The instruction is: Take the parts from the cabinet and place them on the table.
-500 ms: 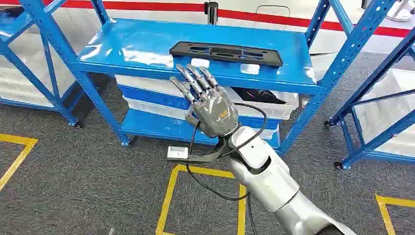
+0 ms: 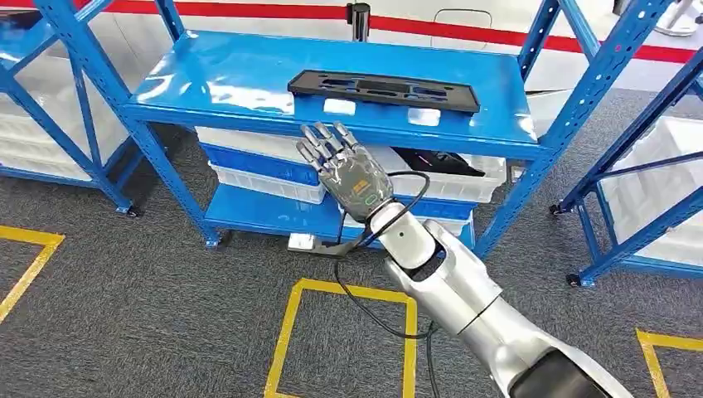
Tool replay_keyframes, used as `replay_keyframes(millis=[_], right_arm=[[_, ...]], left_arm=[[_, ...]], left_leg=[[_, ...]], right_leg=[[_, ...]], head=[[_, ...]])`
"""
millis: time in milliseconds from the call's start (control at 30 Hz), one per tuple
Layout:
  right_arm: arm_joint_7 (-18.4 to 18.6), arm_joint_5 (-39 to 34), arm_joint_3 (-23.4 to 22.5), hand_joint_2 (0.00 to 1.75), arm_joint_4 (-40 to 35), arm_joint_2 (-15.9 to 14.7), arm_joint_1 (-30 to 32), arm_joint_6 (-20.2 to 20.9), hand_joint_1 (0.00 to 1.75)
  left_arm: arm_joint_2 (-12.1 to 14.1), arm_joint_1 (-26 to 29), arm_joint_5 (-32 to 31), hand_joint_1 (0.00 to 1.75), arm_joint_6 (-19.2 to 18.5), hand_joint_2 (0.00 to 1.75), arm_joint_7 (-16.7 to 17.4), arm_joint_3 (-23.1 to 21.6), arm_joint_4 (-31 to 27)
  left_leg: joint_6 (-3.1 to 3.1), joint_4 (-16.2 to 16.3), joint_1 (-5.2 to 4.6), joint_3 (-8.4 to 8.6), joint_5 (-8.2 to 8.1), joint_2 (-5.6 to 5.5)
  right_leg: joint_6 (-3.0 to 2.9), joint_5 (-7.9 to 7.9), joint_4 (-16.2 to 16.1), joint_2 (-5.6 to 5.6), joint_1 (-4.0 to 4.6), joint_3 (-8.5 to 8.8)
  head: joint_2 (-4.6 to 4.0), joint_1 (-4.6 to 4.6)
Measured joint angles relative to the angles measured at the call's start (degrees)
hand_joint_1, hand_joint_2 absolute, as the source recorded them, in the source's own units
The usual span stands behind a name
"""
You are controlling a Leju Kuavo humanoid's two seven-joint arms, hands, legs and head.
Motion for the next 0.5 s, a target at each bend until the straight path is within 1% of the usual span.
replay_keyframes(millis=[100, 333, 500], right_arm=[[1.2, -0.8, 0.1, 1.75, 1.6, 0.1, -0.8, 1.6, 0.0], [1.7, -3.4, -1.2, 1.75, 7.9, 1.5, -3.4, 1.9, 0.0], [1.7, -3.6, -1.7, 1.75, 10.1, 2.0, -3.8, 2.2, 0.0]], left_arm=[[0.0, 0.0, 0.2, 0.0, 0.0, 0.0, 0.2, 0.0, 0.0], [0.2, 0.0, 1.3, 0.0, 0.0, 0.0, 1.2, 0.3, 0.1], [0.4, 0.0, 1.3, 0.0, 0.0, 0.0, 1.2, 0.3, 0.1]], left_leg=[[0.0, 0.0, 0.0, 0.0, 0.0, 0.0], [0.0, 0.0, 0.0, 0.02, 0.0, 0.0], [0.0, 0.0, 0.0, 0.02, 0.0, 0.0]], right_leg=[[0.0, 0.0, 0.0, -0.01, 0.0, 0.0], [0.0, 0.0, 0.0, 0.0, 0.0, 0.01], [0.0, 0.0, 0.0, 0.01, 0.0, 0.01]], head=[[0.0, 0.0], [0.0, 0.0], [0.0, 0.0]])
